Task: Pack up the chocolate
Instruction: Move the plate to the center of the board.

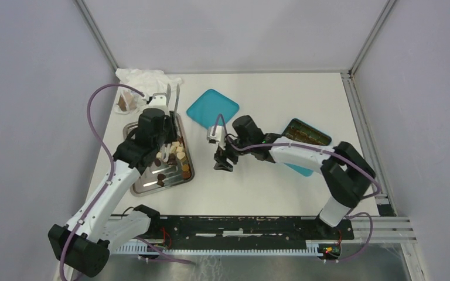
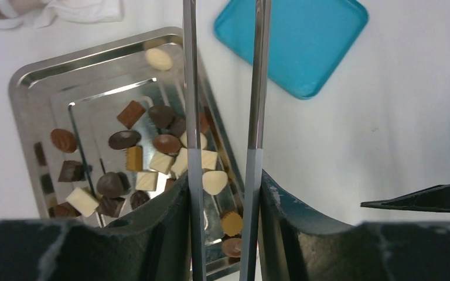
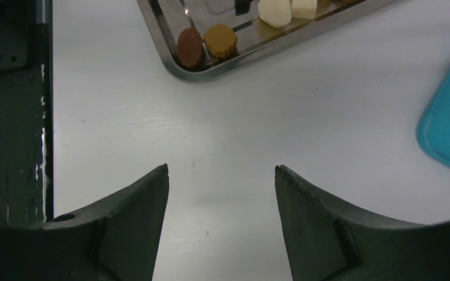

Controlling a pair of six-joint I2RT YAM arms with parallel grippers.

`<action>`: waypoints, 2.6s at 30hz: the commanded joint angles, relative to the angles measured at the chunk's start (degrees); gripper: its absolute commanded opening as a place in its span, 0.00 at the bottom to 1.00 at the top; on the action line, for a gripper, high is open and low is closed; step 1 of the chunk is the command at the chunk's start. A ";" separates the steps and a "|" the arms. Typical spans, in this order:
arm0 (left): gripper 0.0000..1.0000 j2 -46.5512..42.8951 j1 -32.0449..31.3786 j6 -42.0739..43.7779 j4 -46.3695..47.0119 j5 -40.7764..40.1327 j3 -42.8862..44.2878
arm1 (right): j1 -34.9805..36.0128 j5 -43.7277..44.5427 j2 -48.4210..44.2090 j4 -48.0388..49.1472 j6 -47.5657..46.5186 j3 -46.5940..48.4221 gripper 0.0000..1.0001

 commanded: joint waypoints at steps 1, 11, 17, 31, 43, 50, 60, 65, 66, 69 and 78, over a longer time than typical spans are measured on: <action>0.45 -4.79 2.92 4.01 5.70 -6.27 -2.25 | 3.58 8.35 8.67 8.68 20.18 7.78 0.72; 0.44 -7.61 9.33 3.34 7.45 -3.05 -3.96 | 7.17 24.35 26.13 3.75 40.67 25.53 0.54; 0.44 -8.21 11.85 3.21 7.74 -0.23 -4.36 | 8.10 23.21 32.04 -1.42 42.18 32.51 0.52; 0.44 -8.76 12.63 3.21 7.92 1.20 -4.55 | 10.05 29.49 38.91 -9.94 39.09 40.48 0.42; 0.44 -9.21 13.02 3.22 7.90 2.57 -4.59 | 10.16 41.22 34.16 -13.01 29.62 33.41 0.34; 0.44 -8.88 13.23 3.90 7.72 4.03 -5.04 | 7.05 43.05 26.93 -12.26 24.32 22.92 0.34; 0.43 -7.22 13.27 5.01 9.86 19.42 -5.50 | -1.00 43.21 18.23 -10.69 14.81 10.35 0.33; 0.43 -3.63 13.29 4.47 11.30 30.99 -5.52 | -6.39 41.87 15.58 -9.39 11.36 7.51 0.34; 0.43 -2.41 13.29 4.12 11.43 33.71 -5.40 | -7.11 41.79 14.64 -8.75 10.44 7.03 0.35; 0.43 0.49 13.16 2.41 11.76 41.22 -5.19 | -9.65 38.89 10.97 -5.98 7.22 5.27 0.40; 0.43 1.15 7.39 -3.36 2.39 41.04 -1.57 | -16.76 7.93 -5.33 -16.14 -5.73 7.11 0.62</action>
